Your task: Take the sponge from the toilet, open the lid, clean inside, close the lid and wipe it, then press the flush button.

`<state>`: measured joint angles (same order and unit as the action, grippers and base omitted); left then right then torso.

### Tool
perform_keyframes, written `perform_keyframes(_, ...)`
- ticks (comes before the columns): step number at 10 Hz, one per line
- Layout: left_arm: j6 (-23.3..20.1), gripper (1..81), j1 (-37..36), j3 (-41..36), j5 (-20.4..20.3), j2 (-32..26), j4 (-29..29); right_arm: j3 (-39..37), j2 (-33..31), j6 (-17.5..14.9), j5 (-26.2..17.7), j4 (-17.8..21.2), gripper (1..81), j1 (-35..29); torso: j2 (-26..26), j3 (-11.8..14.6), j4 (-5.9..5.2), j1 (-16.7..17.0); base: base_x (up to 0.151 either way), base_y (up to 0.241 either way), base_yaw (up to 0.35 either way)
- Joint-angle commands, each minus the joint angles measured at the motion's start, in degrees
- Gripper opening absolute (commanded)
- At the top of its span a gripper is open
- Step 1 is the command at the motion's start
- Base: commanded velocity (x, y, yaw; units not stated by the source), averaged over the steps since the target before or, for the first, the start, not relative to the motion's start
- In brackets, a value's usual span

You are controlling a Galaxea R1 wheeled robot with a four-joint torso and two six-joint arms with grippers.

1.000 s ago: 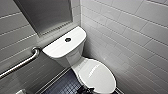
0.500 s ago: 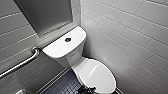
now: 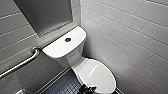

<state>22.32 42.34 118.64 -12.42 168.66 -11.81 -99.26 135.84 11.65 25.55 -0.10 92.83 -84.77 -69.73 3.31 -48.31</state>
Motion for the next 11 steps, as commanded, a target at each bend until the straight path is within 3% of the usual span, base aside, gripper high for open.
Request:
perform_keyframes(1, -0.4, 81.1, -5.5, -1.7, 2.2, 1.0, 0.7, 1.5, -1.9, 0.1, -4.3, -1.1, 1.0, 1.6, 0.0, 0.0, 0.0, 0.0, 0.0, 0.0, 0.0)
perform_keyframes(3, -0.3, 81.1, -5.5, -1.1, 2.2, 1.3, 0.5, 1.4, -1.9, 0.1, -4.4, -1.0, 1.0, 1.6, 0.0, 0.0, 0.0, 0.0, 0.0, 0.0, 0.0)
perform_keyframes(9, -0.4, 81.1, -3.6, 9.9, 2.3, 7.3, 0.7, 1.9, -1.9, 0.1, -4.4, -0.7, 1.0, 1.4, 0.0, 0.0, 0.0, 0.0, 0.0, 0.0, 0.0)
perform_keyframes(11, -0.4, 81.1, -4.0, 8.6, 2.1, 6.9, 0.7, 2.0, -2.0, 0.1, -4.4, -0.7, 1.0, 1.4, 0.0, 0.0, -0.02, 0.0, 0.0, 0.0, 0.0)
